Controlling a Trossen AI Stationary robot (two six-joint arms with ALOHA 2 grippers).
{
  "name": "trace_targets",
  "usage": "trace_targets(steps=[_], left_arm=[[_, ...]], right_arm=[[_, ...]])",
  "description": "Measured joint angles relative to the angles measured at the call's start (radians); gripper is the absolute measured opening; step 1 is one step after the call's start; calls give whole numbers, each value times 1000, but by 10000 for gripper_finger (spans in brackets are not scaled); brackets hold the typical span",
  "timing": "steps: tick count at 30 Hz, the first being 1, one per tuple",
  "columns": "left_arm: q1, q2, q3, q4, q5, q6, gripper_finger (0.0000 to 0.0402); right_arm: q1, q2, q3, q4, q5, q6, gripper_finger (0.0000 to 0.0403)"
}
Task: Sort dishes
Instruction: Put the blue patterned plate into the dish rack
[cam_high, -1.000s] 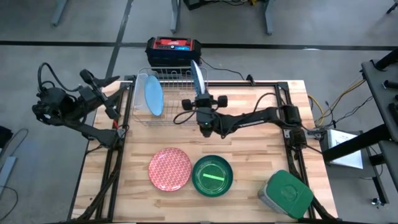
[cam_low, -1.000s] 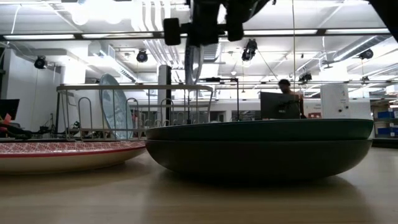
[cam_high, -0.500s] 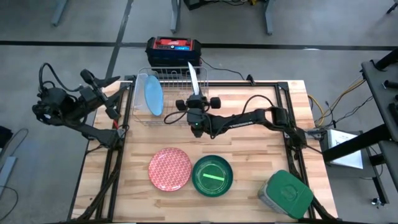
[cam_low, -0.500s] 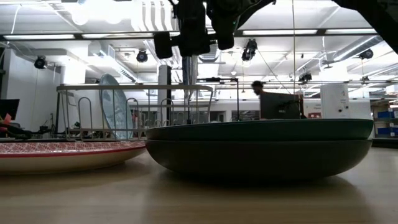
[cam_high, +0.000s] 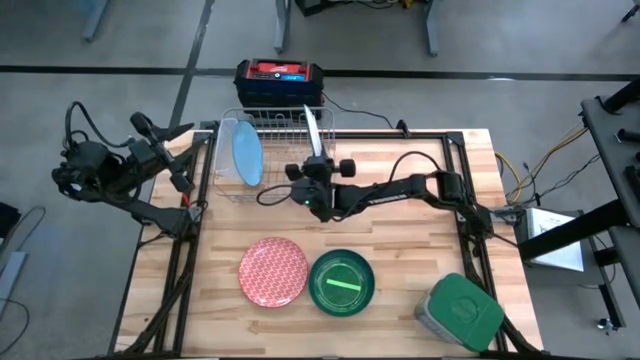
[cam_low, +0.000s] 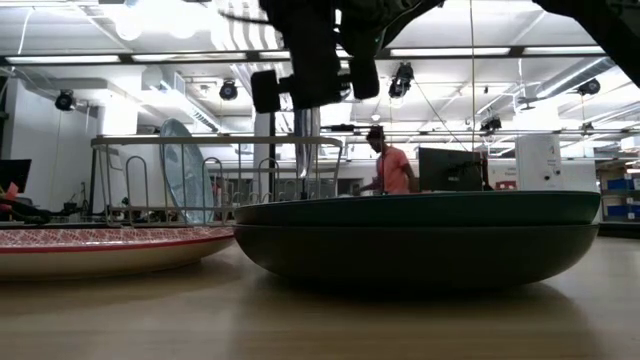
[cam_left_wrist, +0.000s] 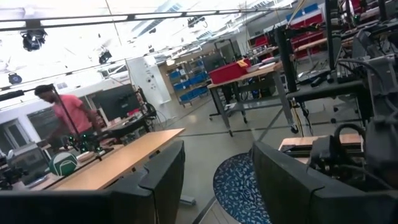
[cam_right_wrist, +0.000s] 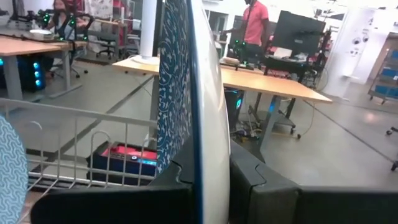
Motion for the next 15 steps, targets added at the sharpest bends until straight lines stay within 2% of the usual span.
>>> trace_targets(steps=[3,6,15], left_arm=[[0,0,0,-1,0,0,178],[0,0,0,-1,0,0,178],[0,0,0,-16,0,-4,178]], right_arm=[[-8,0,-1,-112,-48,151,23],[-18,0,-1,-176,-95,231,23],[-24,0,-1,-201,-88,242,23]])
